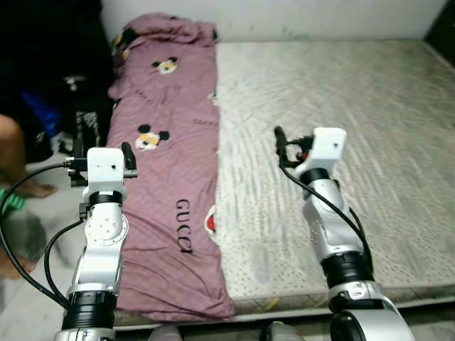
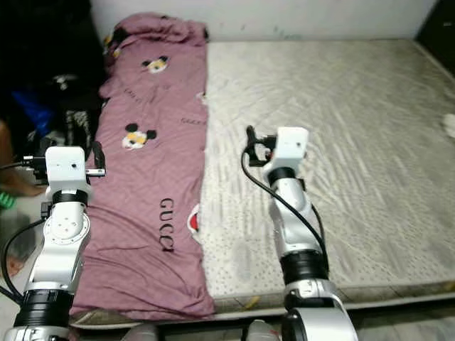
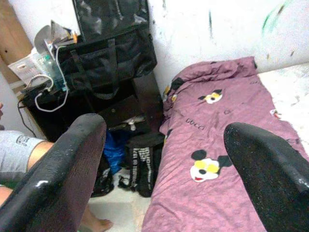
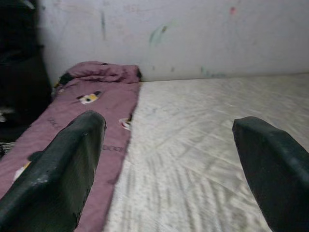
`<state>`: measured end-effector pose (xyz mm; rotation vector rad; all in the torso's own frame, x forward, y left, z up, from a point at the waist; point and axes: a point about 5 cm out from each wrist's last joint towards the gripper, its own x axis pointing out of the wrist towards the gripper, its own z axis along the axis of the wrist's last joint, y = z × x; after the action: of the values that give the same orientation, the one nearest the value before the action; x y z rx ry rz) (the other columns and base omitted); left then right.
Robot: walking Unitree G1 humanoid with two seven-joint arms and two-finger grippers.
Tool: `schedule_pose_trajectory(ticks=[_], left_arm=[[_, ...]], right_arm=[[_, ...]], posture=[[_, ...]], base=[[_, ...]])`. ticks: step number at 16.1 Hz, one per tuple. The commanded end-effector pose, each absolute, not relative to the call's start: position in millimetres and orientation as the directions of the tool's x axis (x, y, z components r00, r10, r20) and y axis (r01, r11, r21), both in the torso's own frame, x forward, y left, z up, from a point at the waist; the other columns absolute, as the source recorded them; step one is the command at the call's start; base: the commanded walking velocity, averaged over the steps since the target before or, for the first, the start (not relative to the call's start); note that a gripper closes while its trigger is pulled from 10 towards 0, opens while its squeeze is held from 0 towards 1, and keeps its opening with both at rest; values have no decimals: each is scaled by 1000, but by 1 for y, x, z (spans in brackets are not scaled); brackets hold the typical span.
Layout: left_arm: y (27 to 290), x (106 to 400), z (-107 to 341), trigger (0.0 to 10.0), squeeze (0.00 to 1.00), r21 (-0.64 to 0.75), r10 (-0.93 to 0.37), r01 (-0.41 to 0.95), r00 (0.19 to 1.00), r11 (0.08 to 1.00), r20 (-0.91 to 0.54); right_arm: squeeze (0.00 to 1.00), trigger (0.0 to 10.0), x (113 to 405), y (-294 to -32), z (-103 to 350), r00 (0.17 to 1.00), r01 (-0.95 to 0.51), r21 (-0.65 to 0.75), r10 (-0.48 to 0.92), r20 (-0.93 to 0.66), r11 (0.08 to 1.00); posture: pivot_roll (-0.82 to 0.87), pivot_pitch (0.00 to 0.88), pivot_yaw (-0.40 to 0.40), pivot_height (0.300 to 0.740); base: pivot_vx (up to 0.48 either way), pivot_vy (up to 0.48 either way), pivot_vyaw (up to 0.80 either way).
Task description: Clean up the room
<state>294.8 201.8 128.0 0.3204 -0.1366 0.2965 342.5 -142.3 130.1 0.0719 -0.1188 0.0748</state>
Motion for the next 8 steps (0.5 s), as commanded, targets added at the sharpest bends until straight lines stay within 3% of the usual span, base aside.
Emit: schedule_pose_trajectory(ticks=[1, 8], left_arm=[[205, 292, 125, 10000, 0, 293, 278, -316, 946, 902, 165], [199, 293, 125, 10000, 0, 220, 219, -247, 965, 944, 148]], right_arm=[[0, 10000, 342, -140, 133, 988, -87, 70, 78, 131, 994], [0, 10000, 345, -131, 134, 989, -107, 78, 97, 115, 991]], posture=[[-83, 0, 17, 740], [-77, 0, 4, 740]], base=[[0, 0, 0], [0, 0, 0]])
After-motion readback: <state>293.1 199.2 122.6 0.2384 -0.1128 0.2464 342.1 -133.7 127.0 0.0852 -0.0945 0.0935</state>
